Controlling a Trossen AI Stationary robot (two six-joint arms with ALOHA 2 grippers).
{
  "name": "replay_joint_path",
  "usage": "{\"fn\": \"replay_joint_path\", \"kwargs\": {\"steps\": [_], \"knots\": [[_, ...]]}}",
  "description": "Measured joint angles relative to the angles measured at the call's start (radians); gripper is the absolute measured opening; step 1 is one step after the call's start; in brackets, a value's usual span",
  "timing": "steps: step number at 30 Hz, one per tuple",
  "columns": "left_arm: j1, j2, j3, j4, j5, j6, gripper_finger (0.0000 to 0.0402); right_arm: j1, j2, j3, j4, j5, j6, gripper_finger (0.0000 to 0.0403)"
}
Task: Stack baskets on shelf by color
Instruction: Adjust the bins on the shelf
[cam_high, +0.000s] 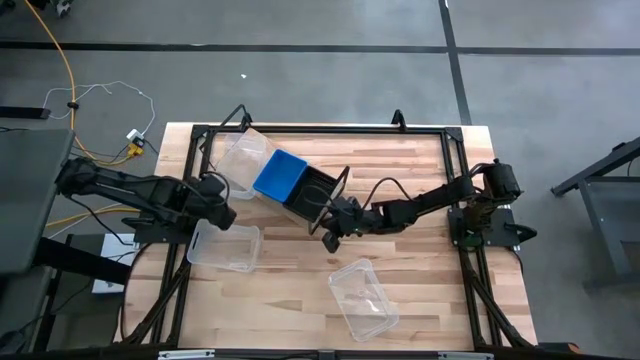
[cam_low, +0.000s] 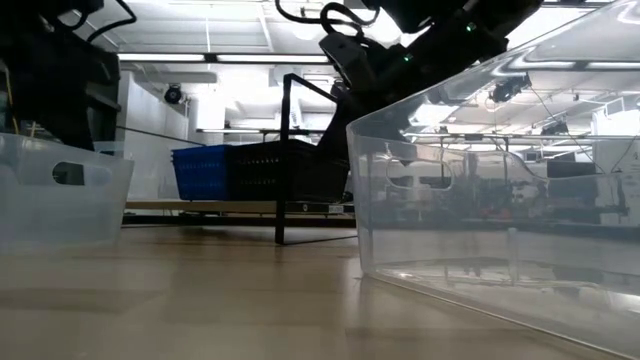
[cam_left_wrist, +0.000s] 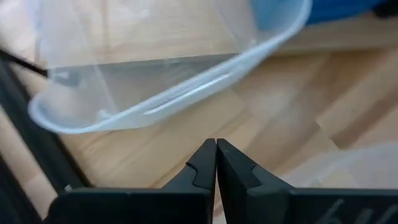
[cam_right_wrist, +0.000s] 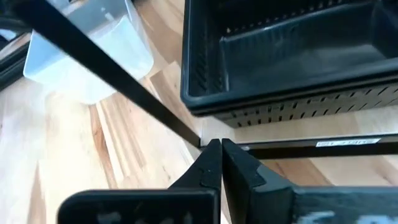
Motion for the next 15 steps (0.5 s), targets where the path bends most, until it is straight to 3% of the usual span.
{"fn": "replay_joint_path", "kwargs": {"steps": [15], "knots": [[0.171, 0.130, 0.000, -0.009, -0.069, -0.078, 0.0000, 0.003, -0.024, -0.001, -0.013, 0.000, -0.007, 0.0000]]}}
